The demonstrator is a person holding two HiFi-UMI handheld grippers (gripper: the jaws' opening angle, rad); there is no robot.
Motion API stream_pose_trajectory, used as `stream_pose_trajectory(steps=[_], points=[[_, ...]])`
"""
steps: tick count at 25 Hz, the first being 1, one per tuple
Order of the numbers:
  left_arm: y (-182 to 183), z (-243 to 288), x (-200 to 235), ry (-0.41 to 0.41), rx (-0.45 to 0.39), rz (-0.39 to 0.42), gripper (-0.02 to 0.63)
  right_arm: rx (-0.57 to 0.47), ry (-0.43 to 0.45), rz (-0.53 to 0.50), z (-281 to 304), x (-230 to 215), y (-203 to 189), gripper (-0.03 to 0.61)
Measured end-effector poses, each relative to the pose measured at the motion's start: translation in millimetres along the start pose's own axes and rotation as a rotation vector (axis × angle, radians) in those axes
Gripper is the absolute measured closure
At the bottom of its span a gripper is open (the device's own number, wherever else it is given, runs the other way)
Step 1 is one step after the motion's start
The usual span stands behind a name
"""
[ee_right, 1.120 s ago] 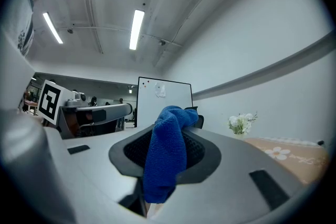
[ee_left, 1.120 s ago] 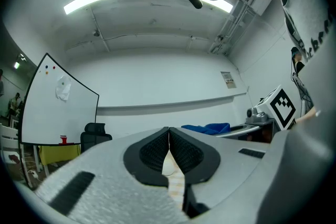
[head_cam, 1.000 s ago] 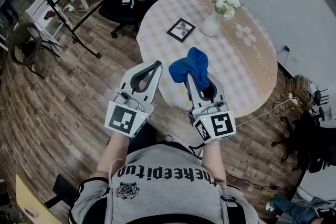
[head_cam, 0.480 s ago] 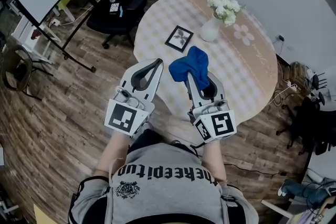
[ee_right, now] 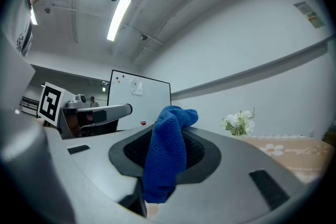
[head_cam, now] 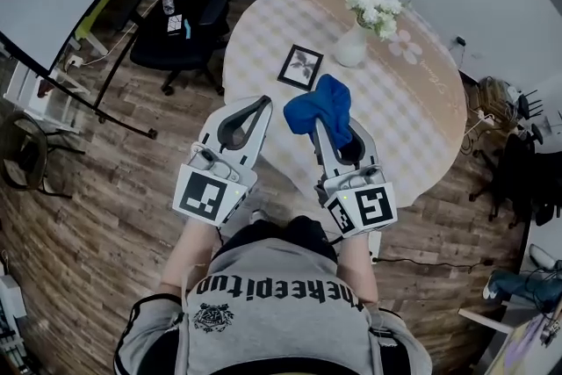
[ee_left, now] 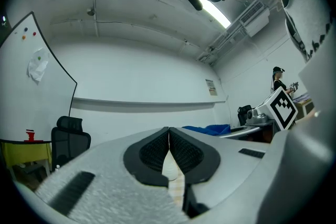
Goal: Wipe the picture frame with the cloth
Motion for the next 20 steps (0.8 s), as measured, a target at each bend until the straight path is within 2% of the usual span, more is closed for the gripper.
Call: stream_pose_trajectory(steps=[11,15,20], points=[[-19.2,26.3,27.2,-0.051,0.017,-0.041,0.595,0.057,-0.042,0.004,24.4,-10.7,-15.9,0.482],[-26.0,45.1,37.8,-0.050,0.052,-0.040,0.595,0.064,-0.047,0.008,40.2,-25.9,-21.2,0.482],[-27.4,76.8,53.8,-0.066,0.023,-0.036,0.597,0.059,-0.045,0.009,69.0,-50.7,-24.3,0.482]])
Point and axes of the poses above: the fingertips, and each gripper's own axes: z forward along the fingers, x to its left, y out of its top, the point moved 9 cm from there along -z, backward along the fingers, and after that the axes turned 9 degrees about -z, right-handed, at the moved point
